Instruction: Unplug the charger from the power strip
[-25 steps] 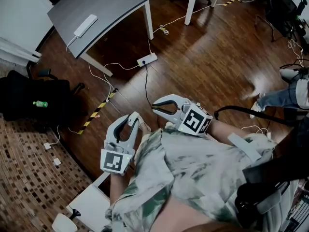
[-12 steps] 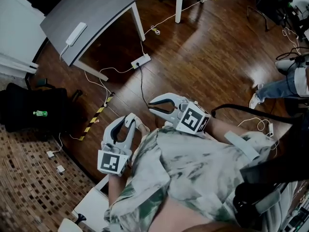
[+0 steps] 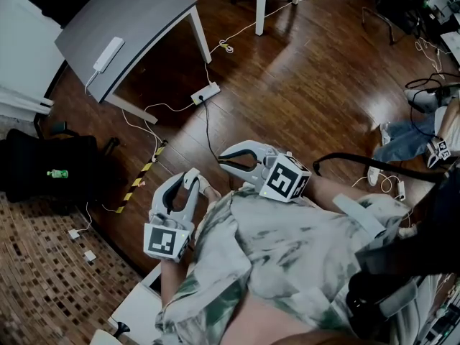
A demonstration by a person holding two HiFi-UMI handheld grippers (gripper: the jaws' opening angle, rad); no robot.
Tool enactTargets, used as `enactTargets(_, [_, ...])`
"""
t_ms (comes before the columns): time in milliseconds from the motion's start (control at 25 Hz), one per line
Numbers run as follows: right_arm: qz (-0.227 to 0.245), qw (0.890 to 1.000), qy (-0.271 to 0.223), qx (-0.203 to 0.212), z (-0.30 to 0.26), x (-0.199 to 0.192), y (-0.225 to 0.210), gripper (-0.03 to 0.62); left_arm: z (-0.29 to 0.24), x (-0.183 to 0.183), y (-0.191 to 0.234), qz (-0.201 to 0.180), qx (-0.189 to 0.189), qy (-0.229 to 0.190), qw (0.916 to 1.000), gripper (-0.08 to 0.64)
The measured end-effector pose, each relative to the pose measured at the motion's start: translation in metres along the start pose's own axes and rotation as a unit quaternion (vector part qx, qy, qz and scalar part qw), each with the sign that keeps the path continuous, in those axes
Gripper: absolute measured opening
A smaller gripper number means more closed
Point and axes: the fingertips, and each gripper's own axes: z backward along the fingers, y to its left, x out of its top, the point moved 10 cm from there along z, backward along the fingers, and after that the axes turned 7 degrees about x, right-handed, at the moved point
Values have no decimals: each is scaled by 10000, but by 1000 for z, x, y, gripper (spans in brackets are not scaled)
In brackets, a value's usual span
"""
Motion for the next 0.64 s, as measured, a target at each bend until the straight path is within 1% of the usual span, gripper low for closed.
enactTargets(200, [72,9999,-16,148,-9,3,-5,25,-2,0,8,39,80,-16,10000,103])
enactTargets(360, [60,9998,55,186,-17,0,-12,23,-3,-2,17,56,111,-59,9999,103])
enactTargets(640, [24,9995,148,277,-51,0,-26,21,-3,-12,50,163,190,-23,9997,103])
